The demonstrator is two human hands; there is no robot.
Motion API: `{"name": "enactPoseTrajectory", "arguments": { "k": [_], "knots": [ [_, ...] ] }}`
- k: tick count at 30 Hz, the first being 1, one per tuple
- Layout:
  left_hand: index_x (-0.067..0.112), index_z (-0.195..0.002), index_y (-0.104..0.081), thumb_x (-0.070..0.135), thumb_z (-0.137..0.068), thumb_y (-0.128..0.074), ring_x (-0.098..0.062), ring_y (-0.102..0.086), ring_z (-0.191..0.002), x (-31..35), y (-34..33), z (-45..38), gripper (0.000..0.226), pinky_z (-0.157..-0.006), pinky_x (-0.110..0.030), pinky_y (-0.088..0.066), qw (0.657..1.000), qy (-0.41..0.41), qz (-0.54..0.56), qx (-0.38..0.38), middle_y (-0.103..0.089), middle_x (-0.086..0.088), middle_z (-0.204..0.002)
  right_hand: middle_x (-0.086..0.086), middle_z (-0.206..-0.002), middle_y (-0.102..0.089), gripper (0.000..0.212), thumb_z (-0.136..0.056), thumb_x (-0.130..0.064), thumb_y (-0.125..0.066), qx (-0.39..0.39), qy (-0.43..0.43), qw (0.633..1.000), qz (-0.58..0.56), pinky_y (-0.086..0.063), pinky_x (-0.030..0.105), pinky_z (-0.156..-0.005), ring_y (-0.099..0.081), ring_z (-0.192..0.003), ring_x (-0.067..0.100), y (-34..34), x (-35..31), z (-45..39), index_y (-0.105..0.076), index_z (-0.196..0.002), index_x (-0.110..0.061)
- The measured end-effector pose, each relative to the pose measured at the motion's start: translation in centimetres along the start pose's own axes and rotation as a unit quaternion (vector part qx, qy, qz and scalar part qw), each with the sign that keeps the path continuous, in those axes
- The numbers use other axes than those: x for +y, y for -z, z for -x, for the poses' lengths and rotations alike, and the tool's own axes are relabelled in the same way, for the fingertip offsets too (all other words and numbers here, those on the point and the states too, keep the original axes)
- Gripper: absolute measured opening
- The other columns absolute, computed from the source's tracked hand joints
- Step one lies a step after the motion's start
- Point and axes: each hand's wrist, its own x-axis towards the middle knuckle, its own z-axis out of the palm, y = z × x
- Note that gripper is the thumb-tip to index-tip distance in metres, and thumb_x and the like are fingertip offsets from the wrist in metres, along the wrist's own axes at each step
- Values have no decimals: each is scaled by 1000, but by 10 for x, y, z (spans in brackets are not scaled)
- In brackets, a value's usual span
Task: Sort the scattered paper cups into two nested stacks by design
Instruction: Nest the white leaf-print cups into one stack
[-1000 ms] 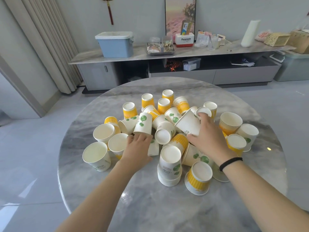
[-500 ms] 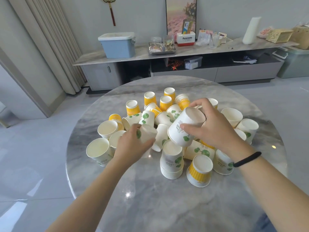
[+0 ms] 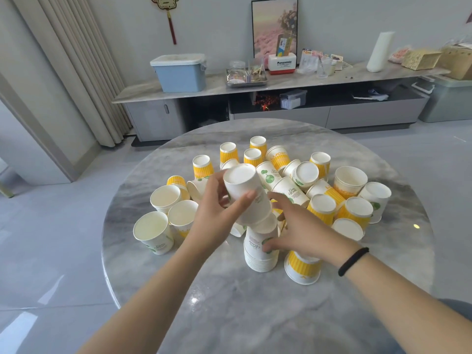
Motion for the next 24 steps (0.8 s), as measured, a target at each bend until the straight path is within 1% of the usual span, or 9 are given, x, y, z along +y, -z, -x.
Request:
{"name": "enactPoseTrajectory", "arguments": {
  "k": [5, 10, 12, 15, 16, 18, 20, 22, 24],
  "knots": [
    [40, -111, -42, 36, -74, -75, -4, -58, -108, -13, -15, 7, 50, -95, -24, -48, 988, -13, -127, -92, -59, 19, -115, -7, -136, -46, 105, -58, -30, -87, -17, -14, 999, -44, -45, 29, -96, -50, -112, 9, 30, 4, 5, -24, -142, -31],
    [29, -124, -41, 40, -71, -75, -11, -55, -111, -32, -24, 9, 64, -98, -33, -48, 961, 23, -214, -172, -57, 10, -119, -11, -138, -46, 101, -59, -31, -86, -70, 7, 996, -48, -43, 26, -97, -48, -119, 7, 31, 7, 0, -27, -140, -37],
    [29, -131, -38, 29, -74, -75, -11, -53, -115, -34, -16, 1, 67, -99, -30, -46, 945, 49, -235, -222, -54, 8, -124, -12, -136, -49, 96, -60, -32, -85, -76, 10, 996, -37, -43, 26, -97, -49, -118, 7, 30, 8, -2, -31, -139, -38],
    [31, -137, -35, 7, -77, -59, -7, -45, -126, -32, 3, -15, 69, -101, -26, -42, 918, 65, -265, -288, -47, 7, -134, -13, -129, -54, 84, -62, -37, -83, -72, 12, 997, -34, -44, 29, -98, -50, -116, 7, 29, 9, -8, -40, -134, -39],
    [30, -137, -38, 3, -78, -53, -7, -45, -127, -34, 7, -20, 67, -100, -24, -40, 919, 68, -278, -271, -46, 4, -133, -13, -127, -55, 79, -62, -38, -83, -72, 13, 997, -36, -45, 29, -97, -51, -116, 6, 28, 10, -10, -44, -131, -39],
    [26, -131, -48, 2, -82, -49, -14, -47, -123, -43, 9, -29, 54, -100, -24, -37, 927, 52, -323, -181, -46, -2, -127, -14, -121, -59, 69, -63, -40, -81, -72, 15, 997, -39, -45, 27, -93, -53, -112, 5, 27, 11, -14, -50, -125, -40],
    [26, -126, -53, 19, -89, -53, -23, -46, -121, -55, 5, -34, 38, -105, -35, -37, 921, 60, -368, -111, -47, -6, -127, -15, -117, -61, 61, -64, -41, -80, -67, 17, 997, -42, -46, 24, -89, -56, -109, 4, 24, 12, -17, -54, -119, -40],
    [26, -130, -47, 36, -88, -56, -30, -44, -124, -69, -1, -36, 43, -106, -44, -36, 904, 104, -401, -105, -44, -9, -132, -15, -114, -63, 55, -65, -42, -79, -66, 20, 997, -44, -46, 22, -86, -58, -106, 3, 22, 13, -19, -56, -116, -41],
    [20, -133, -38, 39, -86, -58, -33, -44, -123, -79, -8, -34, 54, -104, -45, -36, 896, 135, -409, -106, -42, -12, -133, -14, -114, -64, 54, -66, -42, -79, -70, 18, 996, -44, -47, 22, -85, -59, -105, 4, 23, 13, -20, -56, -115, -42]
  ]
}}
